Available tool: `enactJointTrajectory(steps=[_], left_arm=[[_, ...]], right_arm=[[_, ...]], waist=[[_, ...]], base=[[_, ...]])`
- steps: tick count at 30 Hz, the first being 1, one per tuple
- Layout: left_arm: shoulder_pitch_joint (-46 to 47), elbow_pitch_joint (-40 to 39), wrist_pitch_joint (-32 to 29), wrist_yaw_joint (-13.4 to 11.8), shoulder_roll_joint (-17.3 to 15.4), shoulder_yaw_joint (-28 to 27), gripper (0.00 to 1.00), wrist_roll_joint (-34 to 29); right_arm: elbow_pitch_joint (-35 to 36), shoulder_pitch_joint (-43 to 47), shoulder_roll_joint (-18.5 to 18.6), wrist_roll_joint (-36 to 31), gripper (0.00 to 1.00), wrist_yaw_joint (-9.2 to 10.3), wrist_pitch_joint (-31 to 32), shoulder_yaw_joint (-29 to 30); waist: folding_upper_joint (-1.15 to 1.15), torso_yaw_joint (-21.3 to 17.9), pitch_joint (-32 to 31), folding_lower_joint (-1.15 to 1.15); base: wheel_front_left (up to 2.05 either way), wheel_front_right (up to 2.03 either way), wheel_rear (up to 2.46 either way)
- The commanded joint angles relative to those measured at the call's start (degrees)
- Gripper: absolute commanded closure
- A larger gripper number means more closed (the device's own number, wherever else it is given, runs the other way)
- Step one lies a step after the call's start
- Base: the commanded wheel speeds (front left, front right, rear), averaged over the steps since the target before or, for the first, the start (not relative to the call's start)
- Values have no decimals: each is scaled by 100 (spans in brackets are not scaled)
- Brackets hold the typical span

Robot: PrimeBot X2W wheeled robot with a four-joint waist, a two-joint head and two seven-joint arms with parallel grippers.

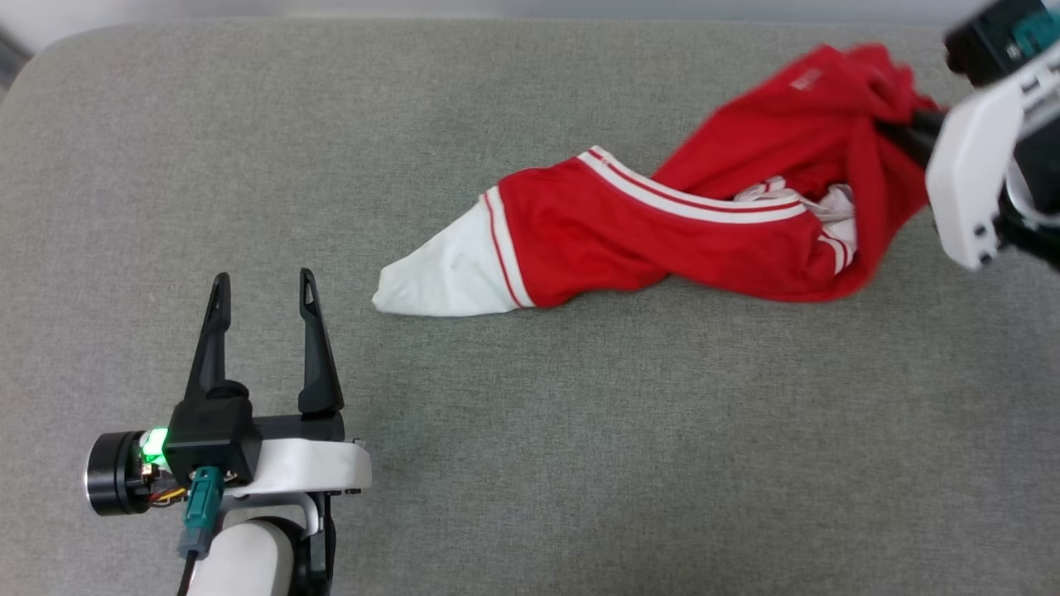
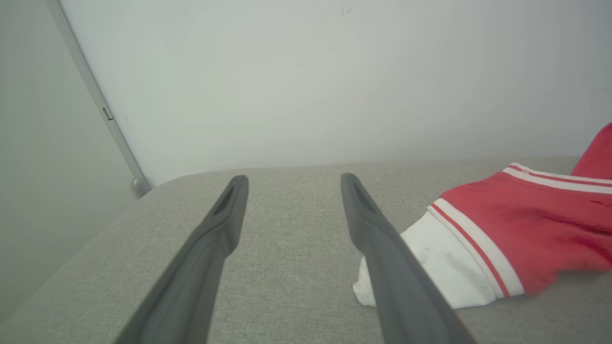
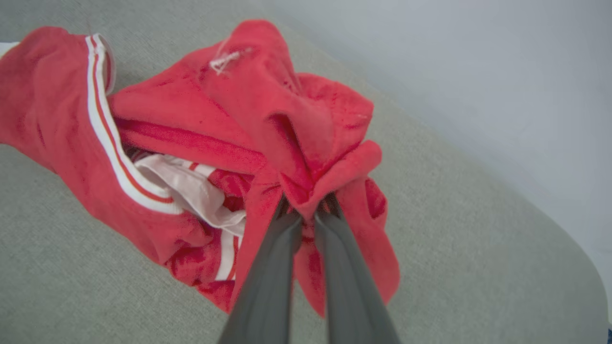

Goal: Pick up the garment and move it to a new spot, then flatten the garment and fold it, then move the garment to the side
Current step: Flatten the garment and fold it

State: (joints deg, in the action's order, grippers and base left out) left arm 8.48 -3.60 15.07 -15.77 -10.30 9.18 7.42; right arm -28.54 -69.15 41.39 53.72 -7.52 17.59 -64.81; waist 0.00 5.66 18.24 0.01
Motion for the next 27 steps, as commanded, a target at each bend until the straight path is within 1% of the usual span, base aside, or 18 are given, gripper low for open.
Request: enactJointTrajectory(steps=[1, 5, 7, 10, 12, 13, 14, 17, 18, 21, 24, 27], left_arm=[[-49, 3, 14, 41, 50, -36, 0, -34], [-3, 58, 14, 133, 138, -72, 0, -85], [9, 96, 14, 176, 178, -98, 0, -114], [17, 158, 14, 249, 222, -134, 0, -136], [-2, 194, 14, 278, 236, -167, 0, -168], [-19, 217, 14, 298, 237, -183, 0, -172], [-39, 240, 14, 304, 237, -200, 0, -185], [-105, 322, 14, 355, 220, -265, 0, -221], [-105, 322, 14, 355, 220, -265, 0, -221], [-102, 371, 14, 408, 149, -341, 0, -253], [-49, 422, 14, 467, 47, -424, 0, -278], [98, 529, 14, 584, -93, -478, 0, -298]], right_arm=[[-288, 324, 66, 55, 100, 5, 30, -59], [-1035, 873, -16, 339, 100, 6, 123, -128], [-1396, 1189, -123, 506, 100, 6, 158, -167], [-1865, 1543, -307, 681, 100, 8, -38, -129], [-1998, 1556, -402, 674, 100, 8, -322, -102], [-2018, 1526, -436, 678, 56, 8, -489, -79], [-2002, 1473, -452, 656, 0, 6, -681, -57], [-1872, 1309, -416, 537, 0, 4, -1252, -55], [-1872, 1309, -416, 537, 0, 4, -1252, -55], [-1759, 1197, -322, 348, 0, 6, -1966, -13], [-1693, 1181, -306, 190, 0, 6, -2728, 155], [-1666, 1218, -346, -67, 0, 6, -3159, 414]], waist=[[0, 28, 40, -1], [0, 80, 92, -1], [0, 94, 103, -1], [0, 105, 92, -1], [0, 89, 50, -1], [0, 75, 14, -1], [0, 60, -29, -1], [0, -2, -205, -1], [0, -2, -205, -1], [0, -66, -387, -1], [0, -135, -552, -1], [0, -201, -670, -1]], base=[[0, 0, 0], [0, 0, 0], [0, 0, 0], [0, 0, 0], [0, 0, 0], [0, 0, 0], [0, 0, 0], [0, 0, 0], [0, 0, 0], [0, 0, 0], [0, 0, 0], [0, 0, 0]])
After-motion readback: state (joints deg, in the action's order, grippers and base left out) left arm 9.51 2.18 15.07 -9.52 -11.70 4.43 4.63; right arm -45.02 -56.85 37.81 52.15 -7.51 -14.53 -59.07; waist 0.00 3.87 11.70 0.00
